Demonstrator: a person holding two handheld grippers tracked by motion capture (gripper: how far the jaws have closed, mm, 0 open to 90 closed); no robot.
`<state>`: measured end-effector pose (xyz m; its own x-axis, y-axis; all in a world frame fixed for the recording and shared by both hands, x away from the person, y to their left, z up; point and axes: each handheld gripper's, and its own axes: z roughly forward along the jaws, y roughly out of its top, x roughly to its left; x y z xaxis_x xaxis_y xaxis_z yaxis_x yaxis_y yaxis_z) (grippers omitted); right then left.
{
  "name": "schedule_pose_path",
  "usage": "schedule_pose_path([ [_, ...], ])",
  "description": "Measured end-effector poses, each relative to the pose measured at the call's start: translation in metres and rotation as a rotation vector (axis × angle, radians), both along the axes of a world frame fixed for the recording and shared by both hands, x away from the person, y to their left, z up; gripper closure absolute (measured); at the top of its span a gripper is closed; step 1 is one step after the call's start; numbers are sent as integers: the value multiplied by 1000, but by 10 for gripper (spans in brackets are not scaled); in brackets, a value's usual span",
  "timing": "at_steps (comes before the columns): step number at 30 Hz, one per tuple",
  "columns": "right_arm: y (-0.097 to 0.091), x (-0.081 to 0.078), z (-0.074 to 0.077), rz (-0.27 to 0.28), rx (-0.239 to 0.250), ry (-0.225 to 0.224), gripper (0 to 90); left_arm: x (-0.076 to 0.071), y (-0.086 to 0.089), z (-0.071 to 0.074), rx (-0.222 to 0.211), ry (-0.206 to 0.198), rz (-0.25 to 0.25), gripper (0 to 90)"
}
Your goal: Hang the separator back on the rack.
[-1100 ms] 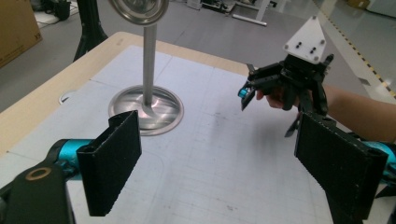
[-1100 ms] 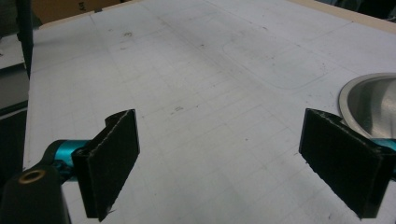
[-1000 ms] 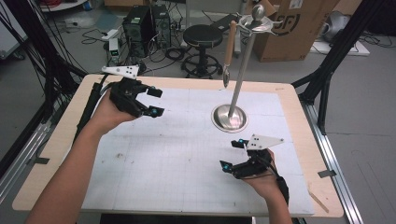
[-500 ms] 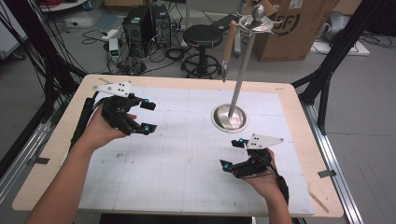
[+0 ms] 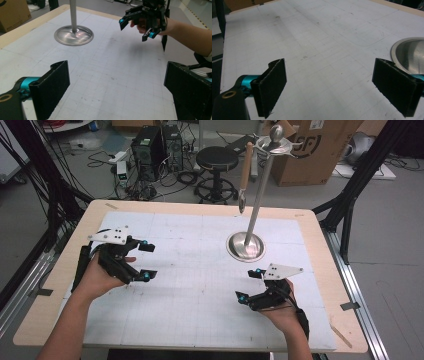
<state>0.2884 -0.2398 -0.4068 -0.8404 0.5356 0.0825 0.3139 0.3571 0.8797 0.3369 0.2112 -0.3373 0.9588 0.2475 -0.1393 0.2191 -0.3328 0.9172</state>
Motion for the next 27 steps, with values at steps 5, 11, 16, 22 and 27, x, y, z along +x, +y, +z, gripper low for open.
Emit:
schedule_pose_path([
  [5, 0, 1, 0, 0, 3, -1, 109, -6, 9, -11, 7, -15, 31, 70],
  [11, -1, 1, 0, -7, -4, -3, 109, -8, 14, -22, 32, -11, 63, 64],
  [16, -2, 2, 0, -7, -3, -4, 109, -12, 12, -28, 27, -17, 72, 45],
  [22, -1, 3, -1, -6, -1, 6, 109, -11, 7, -40, 38, 8, 74, 28],
  [27, -2, 3, -1, -6, 5, 2, 108, -9, 0, -48, 81, 19, 74, 16],
])
